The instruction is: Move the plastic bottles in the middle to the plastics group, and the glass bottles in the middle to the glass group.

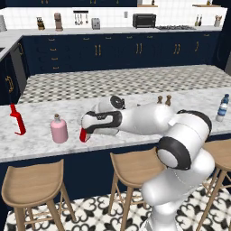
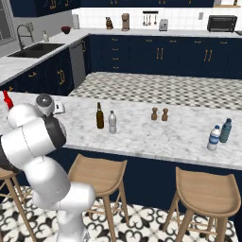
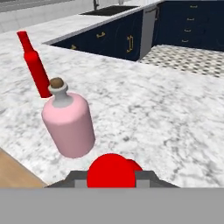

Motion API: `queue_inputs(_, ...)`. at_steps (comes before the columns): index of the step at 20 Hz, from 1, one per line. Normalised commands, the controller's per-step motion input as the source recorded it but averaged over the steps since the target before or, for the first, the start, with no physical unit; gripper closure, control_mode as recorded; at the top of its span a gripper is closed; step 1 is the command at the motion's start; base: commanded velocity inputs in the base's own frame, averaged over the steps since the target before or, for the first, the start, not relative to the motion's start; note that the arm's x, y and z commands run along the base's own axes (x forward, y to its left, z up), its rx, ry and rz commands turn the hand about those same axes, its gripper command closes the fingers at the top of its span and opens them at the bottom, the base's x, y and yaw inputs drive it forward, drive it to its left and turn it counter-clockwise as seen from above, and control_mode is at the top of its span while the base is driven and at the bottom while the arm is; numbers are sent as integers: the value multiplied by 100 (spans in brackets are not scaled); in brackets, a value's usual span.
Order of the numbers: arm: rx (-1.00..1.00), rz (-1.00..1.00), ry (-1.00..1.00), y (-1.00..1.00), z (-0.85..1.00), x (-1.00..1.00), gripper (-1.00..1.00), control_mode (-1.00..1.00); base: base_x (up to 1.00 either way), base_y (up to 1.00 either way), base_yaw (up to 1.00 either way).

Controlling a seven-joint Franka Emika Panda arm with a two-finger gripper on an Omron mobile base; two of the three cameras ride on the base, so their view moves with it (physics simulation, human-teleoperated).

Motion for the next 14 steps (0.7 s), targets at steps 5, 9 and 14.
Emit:
queue_inputs(5,-1,0,2,32,10,40,100,-100,0,0,0)
queue_inputs(9,0,0,4,0,2,13,100,-100,0,0,0)
queue_inputs(14,0,0,8,0,-23,0,100,-100,0,0,0)
